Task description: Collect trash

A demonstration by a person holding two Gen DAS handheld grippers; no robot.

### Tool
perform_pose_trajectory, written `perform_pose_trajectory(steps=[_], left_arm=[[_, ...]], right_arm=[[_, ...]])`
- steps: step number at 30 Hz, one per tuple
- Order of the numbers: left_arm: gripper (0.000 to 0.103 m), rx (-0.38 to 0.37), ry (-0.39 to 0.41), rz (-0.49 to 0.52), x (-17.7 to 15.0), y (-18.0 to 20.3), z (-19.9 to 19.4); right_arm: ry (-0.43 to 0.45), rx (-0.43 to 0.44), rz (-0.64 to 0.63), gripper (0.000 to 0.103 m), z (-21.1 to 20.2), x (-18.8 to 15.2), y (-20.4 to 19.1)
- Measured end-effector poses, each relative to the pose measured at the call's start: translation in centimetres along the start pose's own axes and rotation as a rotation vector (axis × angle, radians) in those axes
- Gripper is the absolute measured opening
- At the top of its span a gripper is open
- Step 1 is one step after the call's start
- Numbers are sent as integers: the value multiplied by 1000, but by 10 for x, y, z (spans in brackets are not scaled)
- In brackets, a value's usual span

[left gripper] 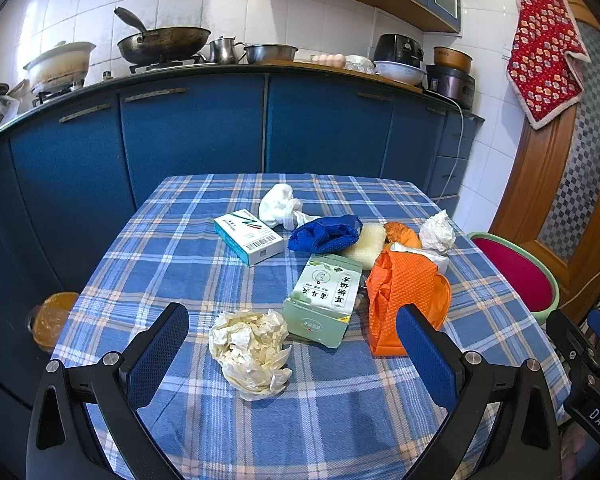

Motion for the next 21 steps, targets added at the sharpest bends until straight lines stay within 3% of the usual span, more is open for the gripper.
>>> perform_pose_trajectory(steps=[21], left_arm=[[103, 14, -39, 5, 3, -11, 8]], right_arm=[[-30, 21, -7, 102, 10, 3, -4]])
Point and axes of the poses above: each gripper's, at about its wrist camera, not at the fingertips, and z roughly the way its jaws point, y to its right, x to its top, the point moved 4 cm from there along z, roughly the way its jaws point, and after that the axes turned 1 degree about -y, right-handed, at the moved point
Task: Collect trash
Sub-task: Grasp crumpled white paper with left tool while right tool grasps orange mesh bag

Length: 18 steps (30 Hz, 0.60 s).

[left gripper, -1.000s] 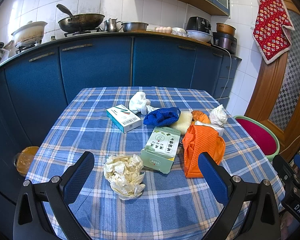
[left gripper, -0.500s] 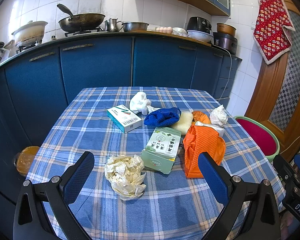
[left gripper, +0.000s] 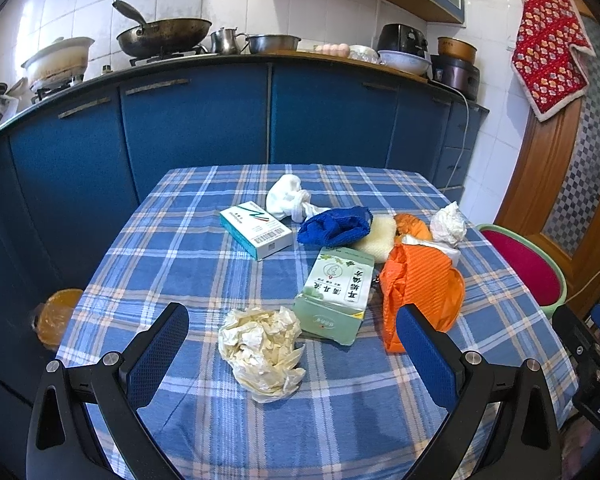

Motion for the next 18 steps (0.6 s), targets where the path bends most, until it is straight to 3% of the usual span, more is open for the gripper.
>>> perform_pose_trajectory(steps=[18], left_arm=[[103, 73, -104, 30, -7, -32, 34]], right_arm=[[-93, 104, -52, 102, 37, 9, -32]])
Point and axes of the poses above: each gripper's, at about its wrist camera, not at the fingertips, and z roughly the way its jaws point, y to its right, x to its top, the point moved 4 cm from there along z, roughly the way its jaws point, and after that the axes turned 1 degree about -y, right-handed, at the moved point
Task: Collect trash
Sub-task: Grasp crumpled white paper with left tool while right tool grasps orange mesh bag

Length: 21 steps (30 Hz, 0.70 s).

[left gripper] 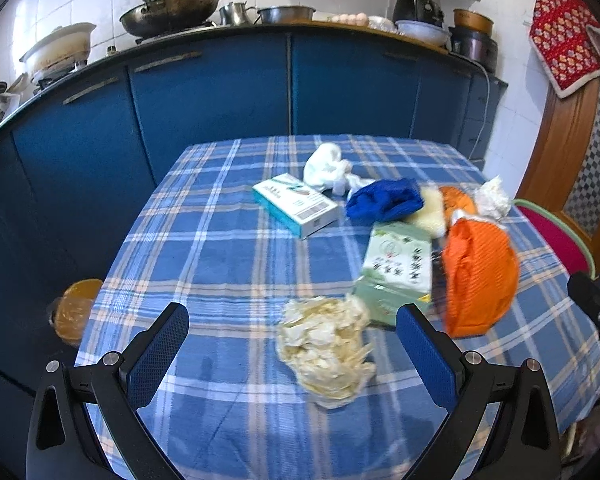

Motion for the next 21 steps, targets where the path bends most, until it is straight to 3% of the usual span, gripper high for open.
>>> perform_pose_trajectory(steps=[7, 12, 18, 21], left_arm=[[101, -17, -47, 16, -6, -8, 16], [77, -96, -95, 44, -11, -5, 27], [68, -191, -119, 53, -11, -2, 35], [67, -229, -141, 67, -12, -1, 39]], right_arm=[[-50, 18, -2, 102, 23, 2, -12], [-95, 7, -12, 102, 42, 0, -20], [-145, -25, -30, 102, 65, -4, -30], [-169, -37, -37, 94, 73, -4, -35]])
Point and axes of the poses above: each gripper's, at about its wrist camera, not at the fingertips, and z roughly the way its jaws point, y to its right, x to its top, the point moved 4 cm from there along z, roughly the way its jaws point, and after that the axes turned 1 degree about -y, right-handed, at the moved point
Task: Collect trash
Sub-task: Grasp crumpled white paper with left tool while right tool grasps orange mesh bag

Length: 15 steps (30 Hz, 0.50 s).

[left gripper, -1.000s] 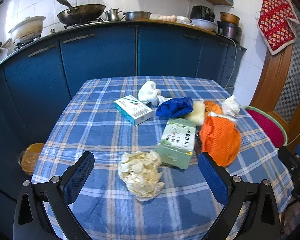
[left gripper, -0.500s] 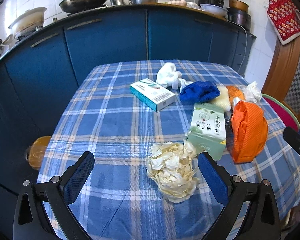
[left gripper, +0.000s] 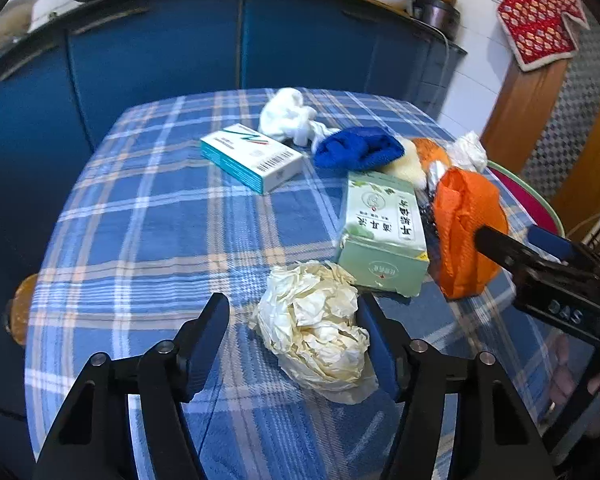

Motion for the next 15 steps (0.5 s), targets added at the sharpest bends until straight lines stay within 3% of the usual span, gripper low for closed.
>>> perform_pose_trajectory(steps=[7, 8, 11, 15], left_arm=[[61, -64, -26, -6, -3, -2, 2], [56, -74, -24, -9, -3, -2, 1], [47, -95, -17, -30, -6, -3, -3], [44, -84, -5, -43, -10, -6, -8]], right_arm=[[-29, 31, 14, 86, 8, 0, -8], [-33, 35, 9, 85, 8, -1, -9], [-41, 59, -11, 73, 8, -2, -15], [-77, 133, -15, 52, 14, -4, -23]])
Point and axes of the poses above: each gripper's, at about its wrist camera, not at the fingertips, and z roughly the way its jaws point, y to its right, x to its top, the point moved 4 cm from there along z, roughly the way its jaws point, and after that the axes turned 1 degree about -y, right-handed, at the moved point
